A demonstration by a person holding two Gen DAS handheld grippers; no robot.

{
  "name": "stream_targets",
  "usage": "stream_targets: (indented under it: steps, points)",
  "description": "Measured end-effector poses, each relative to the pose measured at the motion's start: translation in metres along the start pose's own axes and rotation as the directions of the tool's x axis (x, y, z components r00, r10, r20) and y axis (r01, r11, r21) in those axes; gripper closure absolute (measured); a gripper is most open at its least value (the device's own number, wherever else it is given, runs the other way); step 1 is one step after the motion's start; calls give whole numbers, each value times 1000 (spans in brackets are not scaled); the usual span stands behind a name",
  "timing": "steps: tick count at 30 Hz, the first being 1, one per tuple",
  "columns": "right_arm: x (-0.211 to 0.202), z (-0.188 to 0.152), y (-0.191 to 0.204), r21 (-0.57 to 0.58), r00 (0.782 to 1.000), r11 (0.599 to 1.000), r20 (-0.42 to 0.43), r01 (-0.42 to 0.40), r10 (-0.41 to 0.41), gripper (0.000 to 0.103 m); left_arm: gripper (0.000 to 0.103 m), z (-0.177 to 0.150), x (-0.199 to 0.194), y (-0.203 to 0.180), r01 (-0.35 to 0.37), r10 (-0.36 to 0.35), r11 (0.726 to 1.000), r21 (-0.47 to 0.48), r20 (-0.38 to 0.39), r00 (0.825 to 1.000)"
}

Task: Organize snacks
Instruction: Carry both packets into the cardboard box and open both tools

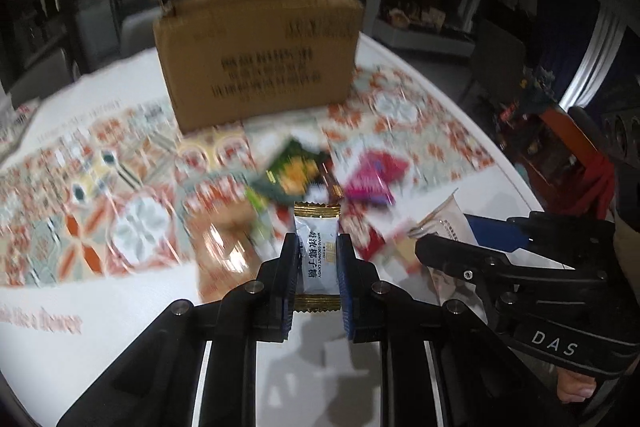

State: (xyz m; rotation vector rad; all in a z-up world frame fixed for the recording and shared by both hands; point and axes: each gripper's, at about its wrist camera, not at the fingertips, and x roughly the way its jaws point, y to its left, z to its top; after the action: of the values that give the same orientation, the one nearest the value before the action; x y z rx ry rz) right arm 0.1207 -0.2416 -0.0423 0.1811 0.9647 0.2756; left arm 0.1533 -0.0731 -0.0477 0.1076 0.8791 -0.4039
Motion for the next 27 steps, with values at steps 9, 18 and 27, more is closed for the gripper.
stream_targets:
  steps: [9, 18, 27]
  points:
    - [-9, 69, 5, -36, 992, 999, 119, -31, 35, 70, 84, 72, -20, 18, -45, 42, 999, 17, 148, 988]
    - [-14, 165, 15, -98, 976, 995, 219, 10, 11, 70, 84, 150, -21, 43, -89, 85, 996, 10, 189, 978]
    - [11, 235, 23, -149, 975, 987, 220, 64, -30, 69, 84, 212, 14, 67, -108, 104, 994, 24, 114, 988]
